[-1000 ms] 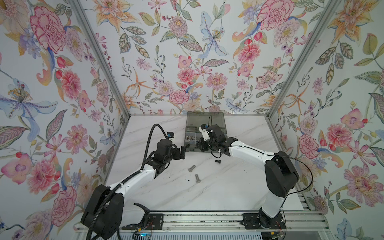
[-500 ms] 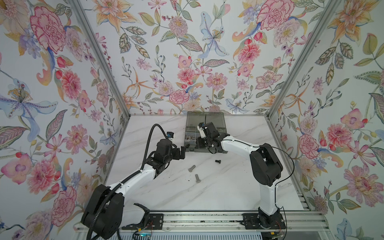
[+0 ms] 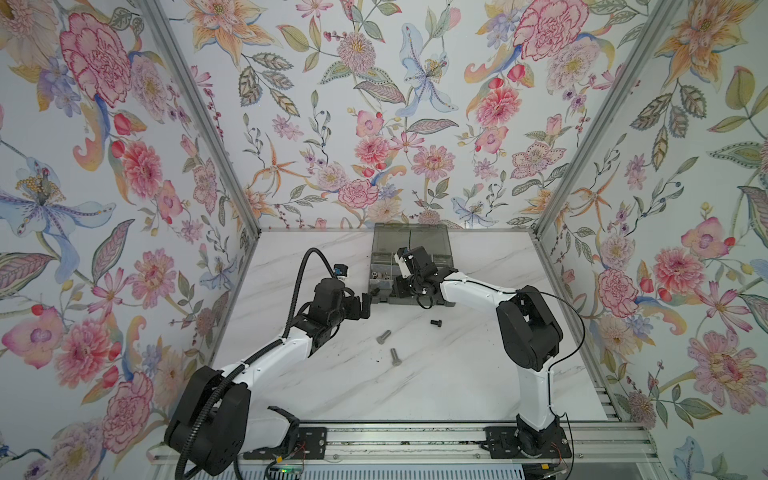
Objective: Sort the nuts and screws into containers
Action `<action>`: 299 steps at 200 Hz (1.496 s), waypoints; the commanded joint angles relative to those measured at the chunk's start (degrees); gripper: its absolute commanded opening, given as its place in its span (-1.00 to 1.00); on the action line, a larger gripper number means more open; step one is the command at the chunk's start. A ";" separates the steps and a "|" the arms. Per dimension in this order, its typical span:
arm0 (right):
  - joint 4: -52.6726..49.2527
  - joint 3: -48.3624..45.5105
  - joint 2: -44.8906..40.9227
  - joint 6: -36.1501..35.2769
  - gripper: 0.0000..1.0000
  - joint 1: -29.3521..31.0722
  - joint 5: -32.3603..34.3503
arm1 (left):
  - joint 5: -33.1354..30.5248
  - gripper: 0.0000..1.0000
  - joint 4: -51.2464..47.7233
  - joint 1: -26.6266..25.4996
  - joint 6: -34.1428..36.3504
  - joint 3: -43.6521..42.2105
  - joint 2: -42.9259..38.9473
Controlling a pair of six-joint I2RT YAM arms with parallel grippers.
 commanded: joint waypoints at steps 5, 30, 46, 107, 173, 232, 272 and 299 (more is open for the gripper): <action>-0.80 1.66 0.92 -0.77 -0.41 -0.19 0.58 | 1.07 0.99 0.68 0.73 -0.74 0.48 0.73; -0.84 1.63 1.02 -0.74 -0.23 -0.18 0.71 | 0.96 0.99 0.71 0.73 -0.76 0.62 0.71; -0.95 1.67 1.02 -0.80 -0.19 -0.18 0.47 | 0.85 0.99 0.68 0.68 -0.99 0.49 0.71; -1.20 -0.57 -2.26 -0.76 -0.12 -2.63 -0.49 | 2.17 0.99 2.23 0.75 -1.94 -0.12 0.82; -5.50 -9.84 -11.97 -9.86 -0.03 -6.49 -7.10 | 4.17 0.99 1.65 0.63 -0.61 0.58 0.93; -12.35 -18.86 -19.75 -23.00 0.06 -11.08 -7.88 | 4.21 0.99 1.42 0.58 0.04 0.66 0.27; -15.05 -20.44 -18.33 -26.11 0.07 -11.52 -9.16 | 4.36 0.99 0.19 0.52 0.56 1.35 0.54; -17.74 -19.17 -15.50 -26.31 0.07 -11.51 -8.80 | 3.97 0.99 -0.10 0.66 0.57 1.19 0.36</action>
